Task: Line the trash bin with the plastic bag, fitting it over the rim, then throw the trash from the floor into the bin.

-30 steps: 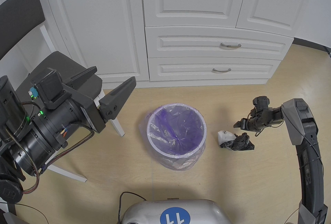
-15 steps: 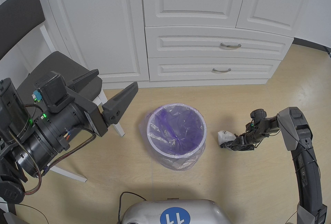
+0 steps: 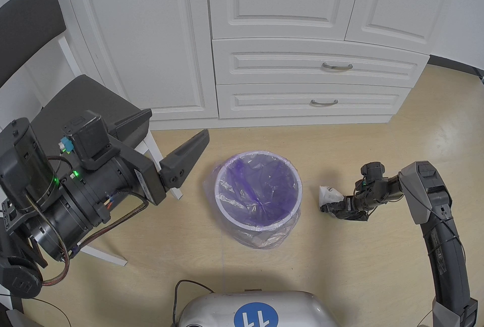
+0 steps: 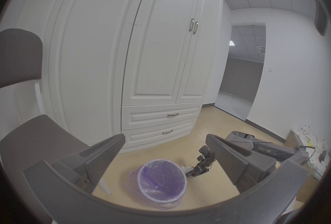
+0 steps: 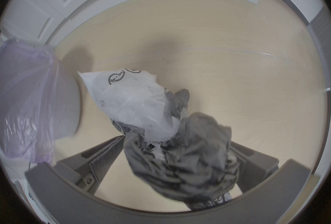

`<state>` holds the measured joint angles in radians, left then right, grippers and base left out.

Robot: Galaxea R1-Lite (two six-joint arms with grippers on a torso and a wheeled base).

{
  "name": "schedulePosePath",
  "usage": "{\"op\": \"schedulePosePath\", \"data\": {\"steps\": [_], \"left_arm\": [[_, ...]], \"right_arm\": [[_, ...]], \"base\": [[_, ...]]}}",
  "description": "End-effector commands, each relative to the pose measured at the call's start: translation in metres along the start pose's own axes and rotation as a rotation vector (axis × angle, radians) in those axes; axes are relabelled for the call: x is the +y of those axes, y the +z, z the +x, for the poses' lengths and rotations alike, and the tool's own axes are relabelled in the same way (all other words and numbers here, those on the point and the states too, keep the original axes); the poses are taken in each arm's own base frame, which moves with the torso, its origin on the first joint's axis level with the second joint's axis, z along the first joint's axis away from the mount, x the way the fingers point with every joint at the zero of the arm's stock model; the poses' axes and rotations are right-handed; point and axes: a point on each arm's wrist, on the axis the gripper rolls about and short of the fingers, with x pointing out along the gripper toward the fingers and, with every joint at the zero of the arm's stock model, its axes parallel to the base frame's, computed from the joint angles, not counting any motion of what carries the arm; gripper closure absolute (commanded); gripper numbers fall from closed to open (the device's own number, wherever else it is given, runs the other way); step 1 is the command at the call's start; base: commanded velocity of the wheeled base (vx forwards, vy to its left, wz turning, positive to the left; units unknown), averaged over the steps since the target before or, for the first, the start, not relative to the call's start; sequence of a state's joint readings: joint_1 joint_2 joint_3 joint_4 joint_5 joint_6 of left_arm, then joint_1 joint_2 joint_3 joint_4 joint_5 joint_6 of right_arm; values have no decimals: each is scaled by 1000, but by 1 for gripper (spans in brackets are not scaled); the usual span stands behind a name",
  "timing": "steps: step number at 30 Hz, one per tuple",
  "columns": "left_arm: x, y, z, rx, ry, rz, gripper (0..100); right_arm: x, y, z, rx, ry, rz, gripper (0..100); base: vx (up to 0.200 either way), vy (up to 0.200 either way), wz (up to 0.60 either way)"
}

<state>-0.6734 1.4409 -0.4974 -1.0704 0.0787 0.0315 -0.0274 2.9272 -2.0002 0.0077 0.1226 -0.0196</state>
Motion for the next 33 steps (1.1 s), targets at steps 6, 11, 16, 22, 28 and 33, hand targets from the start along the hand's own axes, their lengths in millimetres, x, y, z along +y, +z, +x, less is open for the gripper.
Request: {"op": "schedulePosePath", "data": {"steps": [6, 11, 16, 22, 28, 33], "left_arm": [[0, 0, -4, 1, 2, 61, 0], [2, 2, -10, -7, 25, 152, 0], [5, 17, -25, -60, 106, 226, 0], [11, 40, -48, -137, 229, 319, 0], [16, 65, -84, -242, 284, 376, 0], [25, 76, -104, -281, 373, 439, 0]], "right_arm": [[5, -3, 5, -5, -9, 10, 100], [-6, 10, -9, -38, -39, 46, 100], [-5, 16, -49, -36, -34, 122, 100], [5, 18, -84, -31, -3, 233, 100], [39, 33, -138, 37, 29, 422, 100], [87, 62, -220, 4, 102, 527, 100]], "base": [[0, 0, 0], [0, 0, 0], [0, 0, 0], [0, 0, 0], [0, 0, 0], [0, 0, 0]]}}
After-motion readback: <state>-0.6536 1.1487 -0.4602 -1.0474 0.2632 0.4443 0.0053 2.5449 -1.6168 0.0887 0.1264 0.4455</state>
